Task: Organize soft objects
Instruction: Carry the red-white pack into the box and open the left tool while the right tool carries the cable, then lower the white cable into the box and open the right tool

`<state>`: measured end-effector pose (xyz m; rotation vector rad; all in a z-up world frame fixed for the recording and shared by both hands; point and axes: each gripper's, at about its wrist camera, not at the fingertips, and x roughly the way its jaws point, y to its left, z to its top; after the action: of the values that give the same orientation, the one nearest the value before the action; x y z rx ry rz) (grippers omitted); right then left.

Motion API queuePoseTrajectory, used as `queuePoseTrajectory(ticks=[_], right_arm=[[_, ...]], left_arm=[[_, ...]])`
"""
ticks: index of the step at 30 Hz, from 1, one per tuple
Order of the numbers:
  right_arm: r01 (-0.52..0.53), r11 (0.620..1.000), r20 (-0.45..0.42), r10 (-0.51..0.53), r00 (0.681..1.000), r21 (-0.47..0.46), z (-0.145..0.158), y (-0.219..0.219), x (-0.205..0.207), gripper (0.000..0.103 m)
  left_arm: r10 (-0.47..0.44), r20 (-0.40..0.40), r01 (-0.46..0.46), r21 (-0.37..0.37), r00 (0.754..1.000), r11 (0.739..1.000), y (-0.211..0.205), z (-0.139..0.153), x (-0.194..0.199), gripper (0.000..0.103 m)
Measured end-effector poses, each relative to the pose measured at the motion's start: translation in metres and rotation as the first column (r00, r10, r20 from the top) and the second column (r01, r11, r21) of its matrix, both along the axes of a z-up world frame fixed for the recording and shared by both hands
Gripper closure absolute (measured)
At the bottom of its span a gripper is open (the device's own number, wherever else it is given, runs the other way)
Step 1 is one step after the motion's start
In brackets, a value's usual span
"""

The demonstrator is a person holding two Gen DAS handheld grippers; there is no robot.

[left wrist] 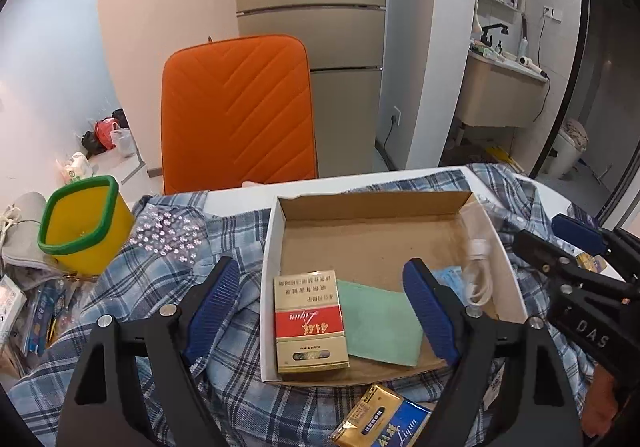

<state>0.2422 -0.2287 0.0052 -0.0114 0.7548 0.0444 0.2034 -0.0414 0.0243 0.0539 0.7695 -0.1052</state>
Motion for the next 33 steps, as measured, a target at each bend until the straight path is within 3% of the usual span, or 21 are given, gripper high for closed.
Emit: queuePoseTrajectory(ticks=[10,14,20,22,25,33], right_arm=[[-0.001,1.0,0.211,-0.003,0.978,0.015,0.075,-0.005,-0.056,0.047],[0.004,1.0,0.292,-0.01,0.956,0.02,0.104,-0.008,-0.083,0.046],[0.008,0.999,0.402,-0.02,0.916,0.033,0.14,-0.014,-0.126,0.031],[0.02,0.999,0.445,-0.036,0.895,0.04,0.149,-0.017,-0.143,0.012],[0.05,0.998,0.507,-0.063,0.859,0.041,0.157,-0.02,-0.166,0.0],[0.064,0.998,0.541,-0.061,0.839,0.013,0.165,-0.017,-0.203,0.0]], left_arm=[[0.012,0.155,-0.008,-0.03,0.988,1.0,0.005,0.061,-0.041,0.018],[0.022,0.234,-0.007,-0.064,0.972,0.998,0.007,0.086,-0.066,0.008],[0.035,0.361,-0.008,-0.077,0.932,0.997,0.009,0.116,-0.104,0.001],[0.041,0.39,-0.006,-0.091,0.92,0.996,0.011,0.124,-0.116,0.001],[0.053,0.428,-0.003,-0.117,0.902,0.993,0.016,0.131,-0.131,0.001],[0.038,0.477,-0.006,-0.069,0.878,0.998,0.017,0.133,-0.157,0.001]])
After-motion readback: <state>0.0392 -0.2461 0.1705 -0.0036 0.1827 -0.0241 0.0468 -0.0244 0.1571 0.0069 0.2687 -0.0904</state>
